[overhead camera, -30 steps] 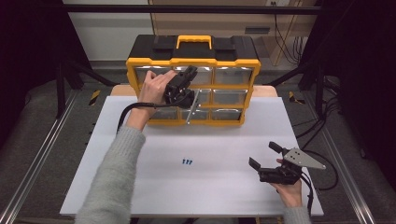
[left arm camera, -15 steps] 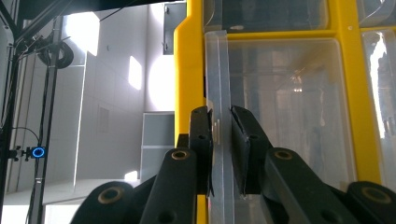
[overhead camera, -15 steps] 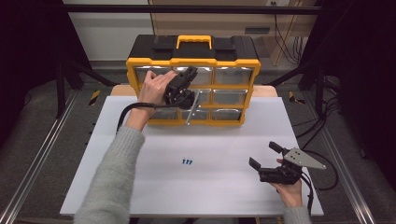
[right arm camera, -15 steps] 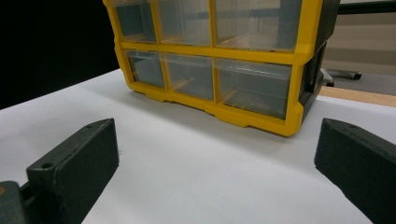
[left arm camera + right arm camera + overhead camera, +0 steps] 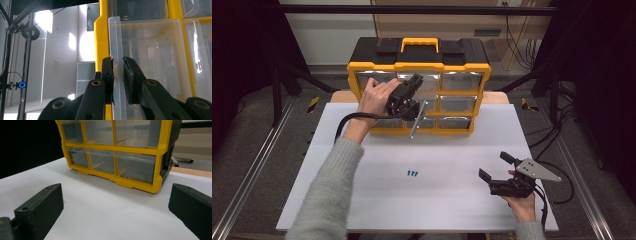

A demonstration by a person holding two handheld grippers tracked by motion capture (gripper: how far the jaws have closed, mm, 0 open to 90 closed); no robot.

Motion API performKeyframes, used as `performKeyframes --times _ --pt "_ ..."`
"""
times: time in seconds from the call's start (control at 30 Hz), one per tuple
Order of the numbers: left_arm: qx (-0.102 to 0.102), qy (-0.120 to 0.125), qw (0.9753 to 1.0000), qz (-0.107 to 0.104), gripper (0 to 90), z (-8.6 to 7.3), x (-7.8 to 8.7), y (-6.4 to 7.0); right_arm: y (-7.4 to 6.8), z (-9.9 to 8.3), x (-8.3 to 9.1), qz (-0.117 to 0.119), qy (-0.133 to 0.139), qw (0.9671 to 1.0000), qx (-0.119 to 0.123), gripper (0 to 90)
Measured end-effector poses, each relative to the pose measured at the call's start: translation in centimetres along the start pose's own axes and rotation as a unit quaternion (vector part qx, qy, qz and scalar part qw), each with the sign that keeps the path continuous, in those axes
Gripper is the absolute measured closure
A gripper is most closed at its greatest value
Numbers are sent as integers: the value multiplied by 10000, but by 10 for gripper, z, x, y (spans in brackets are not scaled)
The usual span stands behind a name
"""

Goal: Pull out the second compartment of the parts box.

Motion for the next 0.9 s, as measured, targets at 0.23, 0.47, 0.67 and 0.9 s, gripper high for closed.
performKeyframes --times 0.23,0.47,0.67,0.9 --pt "-85 3 10000 12 782 2 7 0 0 0 0 7 -2 10000 7 5" --pt "-109 68 9999 24 782 4 13 -1 0 0 0 0 13 10000 23 5" --pt "-156 49 9999 38 782 5 20 -1 0 0 0 14 9 10000 20 5" --pt "-211 46 9997 60 782 6 26 -2 0 0 0 13 11 10000 30 5"
Point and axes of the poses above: each handheld gripper's, and its own axes: x roughly backward along the jaws, z roughly out of its top, y roughly to its right, the point moved 1 cm from there along -x, roughly forward along the jaws, and after that the axes turned 4 degrees about -y, right-handed, at the moved point
